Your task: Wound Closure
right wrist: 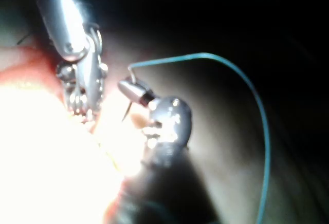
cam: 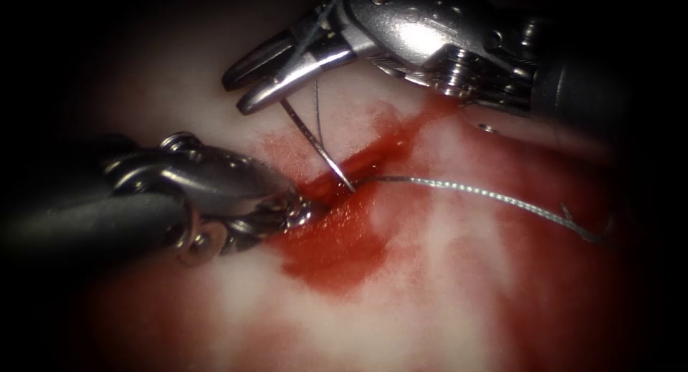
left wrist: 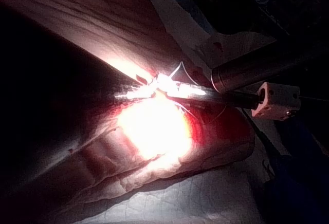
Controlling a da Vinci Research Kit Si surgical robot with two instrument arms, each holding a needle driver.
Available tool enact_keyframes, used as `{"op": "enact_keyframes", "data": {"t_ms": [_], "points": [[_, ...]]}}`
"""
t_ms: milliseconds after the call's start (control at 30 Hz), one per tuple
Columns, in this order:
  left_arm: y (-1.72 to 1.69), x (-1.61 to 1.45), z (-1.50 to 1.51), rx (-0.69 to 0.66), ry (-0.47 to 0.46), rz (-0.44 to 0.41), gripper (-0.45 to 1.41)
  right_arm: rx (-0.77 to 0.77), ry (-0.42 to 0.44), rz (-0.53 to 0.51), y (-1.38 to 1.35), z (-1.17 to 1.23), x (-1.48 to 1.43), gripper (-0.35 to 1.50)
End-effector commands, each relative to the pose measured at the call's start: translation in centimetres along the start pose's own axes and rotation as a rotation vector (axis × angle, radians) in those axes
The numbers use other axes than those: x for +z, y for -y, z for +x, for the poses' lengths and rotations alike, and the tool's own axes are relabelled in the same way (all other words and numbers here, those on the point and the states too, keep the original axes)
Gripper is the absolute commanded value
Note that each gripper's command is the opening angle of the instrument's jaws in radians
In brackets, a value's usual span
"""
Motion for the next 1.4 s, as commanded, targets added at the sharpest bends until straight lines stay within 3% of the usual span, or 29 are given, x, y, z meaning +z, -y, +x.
{"op": "enact_keyframes", "data": {"t_ms": [33,467,1400], "points": [[0.01,0.02,-0.12,0.004,0.004,0.000,-0.45,-0.019,-0.004,-0.003,-0.17,0.11,0.02,-0.35],[0.01,0.02,-0.12,0.004,0.003,0.002,-0.45,-0.024,0.012,-0.003,-0.19,0.16,0.01,-0.35],[0.02,0.02,-0.12,0.004,0.002,0.002,-0.45,0.291,0.017,0.002,-0.15,0.18,0.04,-0.35]]}}
